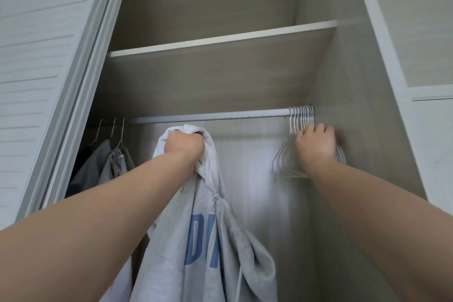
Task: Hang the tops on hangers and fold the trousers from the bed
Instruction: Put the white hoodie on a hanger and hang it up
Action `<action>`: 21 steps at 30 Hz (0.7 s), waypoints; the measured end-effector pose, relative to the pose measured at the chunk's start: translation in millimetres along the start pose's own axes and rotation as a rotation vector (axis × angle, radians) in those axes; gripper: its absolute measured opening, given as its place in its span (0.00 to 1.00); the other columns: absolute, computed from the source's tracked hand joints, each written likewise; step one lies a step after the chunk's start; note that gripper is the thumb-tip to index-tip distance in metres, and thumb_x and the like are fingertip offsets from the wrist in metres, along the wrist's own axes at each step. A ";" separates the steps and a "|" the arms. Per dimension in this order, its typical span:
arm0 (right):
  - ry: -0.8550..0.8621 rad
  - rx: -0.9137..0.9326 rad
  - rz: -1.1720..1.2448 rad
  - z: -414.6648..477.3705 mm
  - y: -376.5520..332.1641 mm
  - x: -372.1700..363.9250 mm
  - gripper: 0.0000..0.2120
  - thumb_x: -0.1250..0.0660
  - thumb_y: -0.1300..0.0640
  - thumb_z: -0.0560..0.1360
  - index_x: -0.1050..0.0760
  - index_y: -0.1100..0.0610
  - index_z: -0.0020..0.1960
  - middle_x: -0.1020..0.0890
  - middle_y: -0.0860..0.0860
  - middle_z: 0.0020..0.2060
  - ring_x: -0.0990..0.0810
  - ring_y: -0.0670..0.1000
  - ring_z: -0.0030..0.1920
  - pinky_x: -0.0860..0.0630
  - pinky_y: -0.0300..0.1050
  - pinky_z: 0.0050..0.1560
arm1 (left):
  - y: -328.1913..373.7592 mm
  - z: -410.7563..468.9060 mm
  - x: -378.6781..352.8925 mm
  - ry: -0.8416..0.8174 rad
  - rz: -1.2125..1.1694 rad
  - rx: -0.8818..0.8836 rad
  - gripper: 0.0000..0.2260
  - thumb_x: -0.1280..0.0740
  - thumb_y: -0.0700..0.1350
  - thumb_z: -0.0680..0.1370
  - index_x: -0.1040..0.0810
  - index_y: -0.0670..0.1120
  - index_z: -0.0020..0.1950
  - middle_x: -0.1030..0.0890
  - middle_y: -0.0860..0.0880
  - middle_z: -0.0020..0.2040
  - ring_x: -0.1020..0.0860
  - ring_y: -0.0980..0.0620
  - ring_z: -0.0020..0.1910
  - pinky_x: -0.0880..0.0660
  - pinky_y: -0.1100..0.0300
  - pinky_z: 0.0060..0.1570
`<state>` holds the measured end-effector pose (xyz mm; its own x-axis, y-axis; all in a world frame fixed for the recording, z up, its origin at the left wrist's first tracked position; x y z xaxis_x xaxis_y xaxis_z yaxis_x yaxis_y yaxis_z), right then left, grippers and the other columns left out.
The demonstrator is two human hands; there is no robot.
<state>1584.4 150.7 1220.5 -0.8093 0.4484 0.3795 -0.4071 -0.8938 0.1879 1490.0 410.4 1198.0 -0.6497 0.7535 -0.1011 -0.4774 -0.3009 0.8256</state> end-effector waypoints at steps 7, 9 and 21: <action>0.005 0.005 0.208 12.4 16.5 -5.1 0.19 0.46 0.65 0.80 0.27 0.58 0.68 0.22 0.57 0.63 0.21 0.60 0.63 0.27 0.49 0.58 | -2.3 -5.9 -5.9 -0.018 0.002 -0.013 0.16 0.35 0.49 0.82 0.26 0.41 0.66 0.22 0.44 0.53 0.23 0.43 0.53 0.26 0.54 0.54; -0.004 -0.015 0.291 12.8 16.5 -0.7 0.19 0.47 0.67 0.79 0.28 0.60 0.67 0.22 0.59 0.63 0.21 0.62 0.62 0.25 0.51 0.57 | -2.5 -6.5 -5.5 -0.015 -0.011 -0.004 0.16 0.35 0.48 0.82 0.26 0.41 0.67 0.20 0.43 0.57 0.22 0.42 0.56 0.26 0.53 0.56; -0.070 -0.382 1.116 -7.1 27.4 49.9 0.17 0.41 0.66 0.79 0.36 0.66 0.67 0.27 0.67 0.66 0.26 0.67 0.65 0.28 0.57 0.62 | 1.3 -10.2 0.4 0.011 -0.164 -0.079 0.08 0.35 0.49 0.82 0.26 0.46 0.47 0.24 0.52 0.39 0.25 0.53 0.38 0.30 0.59 0.38</action>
<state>1529.9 148.6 1238.2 -0.7774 -0.5920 0.2126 0.4009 -0.7267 -0.5578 1483.1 404.3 1193.4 -0.5657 0.7897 -0.2375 -0.6220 -0.2196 0.7516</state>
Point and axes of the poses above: each hand's wrist, its own z-axis towards the middle knuckle, its own x-axis out of the back of the hand, y = z × x, the point moved 2 cm from there along z, towards the middle knuckle
